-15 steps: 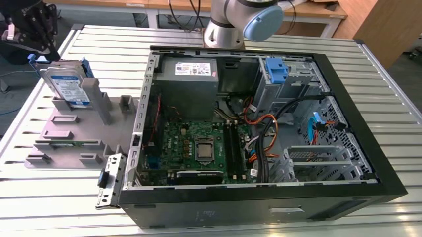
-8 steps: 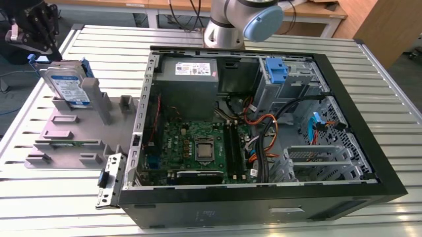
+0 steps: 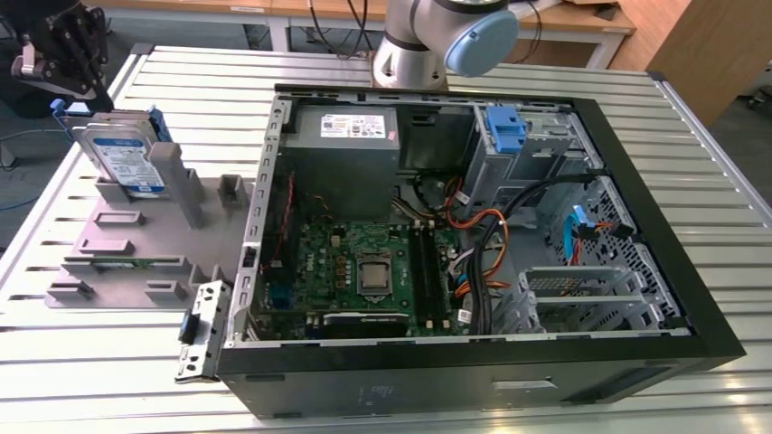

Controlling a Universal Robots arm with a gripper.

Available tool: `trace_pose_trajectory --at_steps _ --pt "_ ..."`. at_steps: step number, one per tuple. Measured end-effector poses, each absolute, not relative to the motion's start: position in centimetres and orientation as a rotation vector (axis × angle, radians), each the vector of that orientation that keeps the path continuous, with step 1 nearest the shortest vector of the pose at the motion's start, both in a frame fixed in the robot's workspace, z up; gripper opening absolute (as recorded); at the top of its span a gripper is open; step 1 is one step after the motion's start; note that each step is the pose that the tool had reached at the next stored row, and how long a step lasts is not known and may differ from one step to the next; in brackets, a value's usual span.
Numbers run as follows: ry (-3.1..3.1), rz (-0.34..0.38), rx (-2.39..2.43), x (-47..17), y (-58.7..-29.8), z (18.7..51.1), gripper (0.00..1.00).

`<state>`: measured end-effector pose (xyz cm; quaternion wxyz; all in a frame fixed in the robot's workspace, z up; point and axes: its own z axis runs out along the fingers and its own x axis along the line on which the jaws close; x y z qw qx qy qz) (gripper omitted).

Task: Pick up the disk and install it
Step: 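Pick up the disk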

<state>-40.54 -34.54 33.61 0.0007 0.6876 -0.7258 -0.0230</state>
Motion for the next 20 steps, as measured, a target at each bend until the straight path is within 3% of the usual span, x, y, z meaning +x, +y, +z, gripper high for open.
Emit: trace_pose_trajectory --at_steps 20 --pt "-2.279 -0.072 2.160 -40.34 -34.54 33.77 0.11"
